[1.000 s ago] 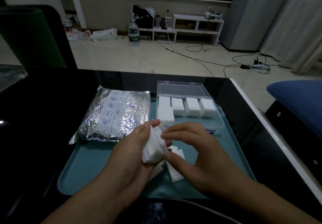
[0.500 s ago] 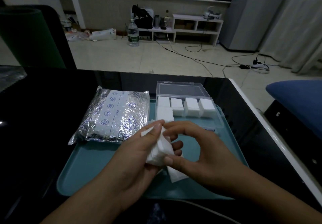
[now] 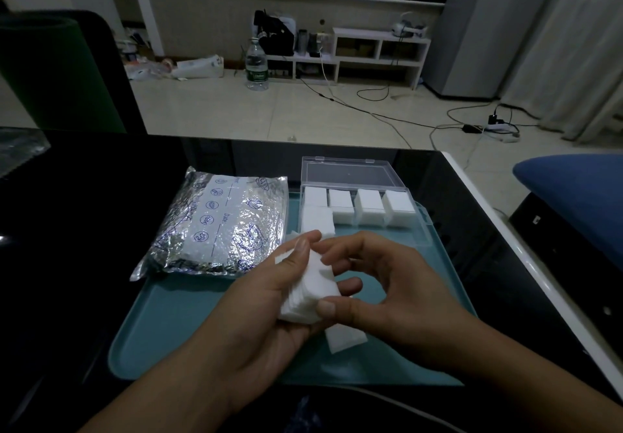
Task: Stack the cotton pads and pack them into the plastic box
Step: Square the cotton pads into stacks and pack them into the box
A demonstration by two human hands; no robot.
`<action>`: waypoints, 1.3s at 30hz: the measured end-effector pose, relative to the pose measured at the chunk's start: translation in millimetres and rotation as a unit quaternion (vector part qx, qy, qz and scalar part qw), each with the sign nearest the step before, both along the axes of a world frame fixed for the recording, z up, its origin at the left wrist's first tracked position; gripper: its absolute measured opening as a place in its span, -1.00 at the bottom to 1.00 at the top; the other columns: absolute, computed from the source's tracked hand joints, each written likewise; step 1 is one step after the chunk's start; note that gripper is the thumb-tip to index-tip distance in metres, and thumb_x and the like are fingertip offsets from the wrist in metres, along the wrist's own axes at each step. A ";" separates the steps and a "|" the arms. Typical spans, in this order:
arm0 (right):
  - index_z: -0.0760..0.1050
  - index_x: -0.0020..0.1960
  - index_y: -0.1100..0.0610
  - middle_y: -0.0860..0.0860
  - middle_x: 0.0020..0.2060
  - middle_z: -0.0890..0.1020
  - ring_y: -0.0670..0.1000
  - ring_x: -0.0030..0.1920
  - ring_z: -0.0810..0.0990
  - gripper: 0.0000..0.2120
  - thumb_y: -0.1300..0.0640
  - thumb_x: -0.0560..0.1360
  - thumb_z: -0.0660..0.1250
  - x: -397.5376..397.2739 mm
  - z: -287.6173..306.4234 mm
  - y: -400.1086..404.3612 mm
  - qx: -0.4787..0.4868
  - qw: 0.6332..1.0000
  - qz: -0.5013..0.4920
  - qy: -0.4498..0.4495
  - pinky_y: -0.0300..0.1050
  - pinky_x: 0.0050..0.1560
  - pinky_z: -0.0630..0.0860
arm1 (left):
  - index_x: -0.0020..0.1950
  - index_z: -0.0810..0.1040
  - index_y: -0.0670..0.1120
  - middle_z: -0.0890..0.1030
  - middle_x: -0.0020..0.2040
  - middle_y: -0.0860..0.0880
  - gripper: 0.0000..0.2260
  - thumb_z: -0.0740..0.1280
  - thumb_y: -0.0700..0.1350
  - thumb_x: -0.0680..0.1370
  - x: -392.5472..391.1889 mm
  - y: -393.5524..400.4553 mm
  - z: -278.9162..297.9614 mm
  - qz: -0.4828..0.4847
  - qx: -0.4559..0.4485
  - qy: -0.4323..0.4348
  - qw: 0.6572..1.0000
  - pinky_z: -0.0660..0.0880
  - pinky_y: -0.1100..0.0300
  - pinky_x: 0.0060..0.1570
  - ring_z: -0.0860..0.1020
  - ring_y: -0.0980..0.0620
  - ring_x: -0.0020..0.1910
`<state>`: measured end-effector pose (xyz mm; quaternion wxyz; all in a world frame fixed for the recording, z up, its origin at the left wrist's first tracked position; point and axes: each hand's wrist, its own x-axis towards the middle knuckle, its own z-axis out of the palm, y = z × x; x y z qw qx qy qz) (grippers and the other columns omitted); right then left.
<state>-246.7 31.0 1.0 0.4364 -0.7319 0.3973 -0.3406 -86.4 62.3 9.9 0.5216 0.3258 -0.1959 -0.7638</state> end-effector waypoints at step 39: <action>0.29 0.46 -0.13 -0.19 0.42 0.33 -0.19 0.43 0.22 -0.46 -0.28 0.53 0.13 2.4 -20.4 -3.4 -0.188 0.933 0.023 0.308 -0.13 0.48 0.19 | 0.16 0.58 -0.10 0.68 0.03 -0.22 -0.76 0.17 -0.08 0.64 51.5 -15.6 19.8 0.112 0.021 -0.058 0.992 0.64 0.01 -0.30 0.69 -0.10 -0.20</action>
